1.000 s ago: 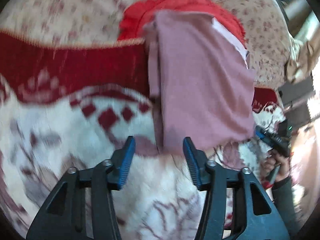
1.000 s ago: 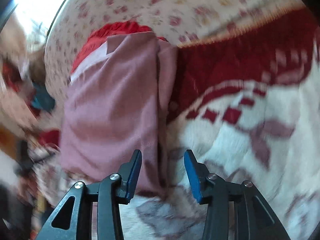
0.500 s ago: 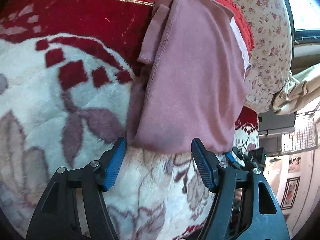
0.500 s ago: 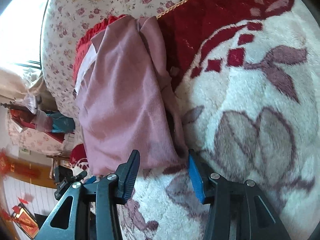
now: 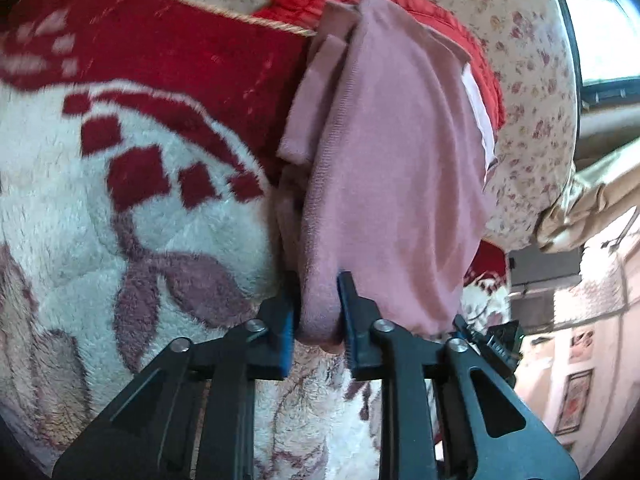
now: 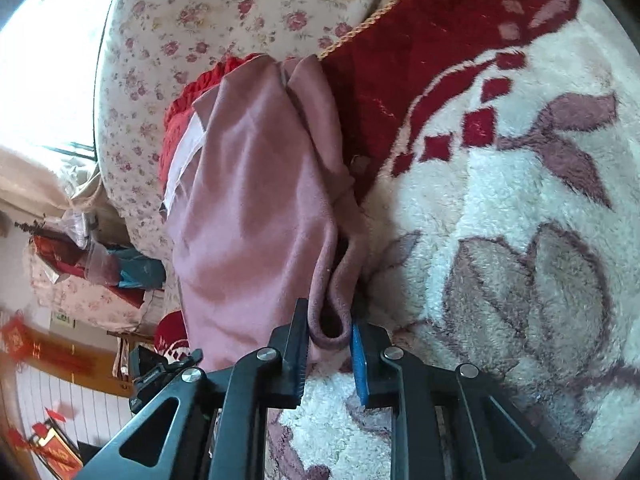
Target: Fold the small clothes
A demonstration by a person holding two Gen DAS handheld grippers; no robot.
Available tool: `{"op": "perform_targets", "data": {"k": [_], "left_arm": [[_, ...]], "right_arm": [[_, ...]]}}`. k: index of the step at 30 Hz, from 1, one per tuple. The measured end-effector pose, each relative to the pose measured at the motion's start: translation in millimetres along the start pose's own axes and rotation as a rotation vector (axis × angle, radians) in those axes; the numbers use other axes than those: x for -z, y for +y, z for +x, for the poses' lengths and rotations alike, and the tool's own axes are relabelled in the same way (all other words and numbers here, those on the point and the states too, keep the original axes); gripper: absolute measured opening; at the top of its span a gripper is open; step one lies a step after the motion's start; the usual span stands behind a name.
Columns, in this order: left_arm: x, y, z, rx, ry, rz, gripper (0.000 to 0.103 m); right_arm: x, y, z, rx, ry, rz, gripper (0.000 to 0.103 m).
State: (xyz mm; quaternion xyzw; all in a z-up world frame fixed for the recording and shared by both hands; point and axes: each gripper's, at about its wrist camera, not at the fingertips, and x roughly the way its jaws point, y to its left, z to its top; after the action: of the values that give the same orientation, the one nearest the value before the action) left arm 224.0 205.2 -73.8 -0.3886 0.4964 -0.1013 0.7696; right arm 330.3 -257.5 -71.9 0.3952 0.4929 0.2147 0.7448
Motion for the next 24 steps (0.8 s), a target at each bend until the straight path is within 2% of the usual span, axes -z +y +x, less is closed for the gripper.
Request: {"op": "perform_targets", "data": {"k": [4,9,15,18,21,24], "left_arm": [[4,-9,-11,-0.001,-0.018,0.037,0.012],[22,-20,-41,-0.014,0.017,0.040,0.012],[73,-13,-60,-0.031,0.131,0.022,0.011],[101,-1,-68,-0.019,0.161,0.003,0.011],[125,9,-73,0.008,0.172,-0.023,0.011],[136,16,-68,-0.006,0.161,-0.029,0.013]], "right_arm": [[-1,1,-1,0.044,-0.012,-0.010,0.008],[11,32,-41,0.045,-0.077,-0.079,0.007],[67,22,-77,0.074,-0.033,-0.017,0.007],[99,17,-96,0.069,-0.032,0.008,0.006],[121,15,-116,0.061,-0.053,0.018,0.006],[138,14,-126,0.067,-0.044,0.002,0.006]]}}
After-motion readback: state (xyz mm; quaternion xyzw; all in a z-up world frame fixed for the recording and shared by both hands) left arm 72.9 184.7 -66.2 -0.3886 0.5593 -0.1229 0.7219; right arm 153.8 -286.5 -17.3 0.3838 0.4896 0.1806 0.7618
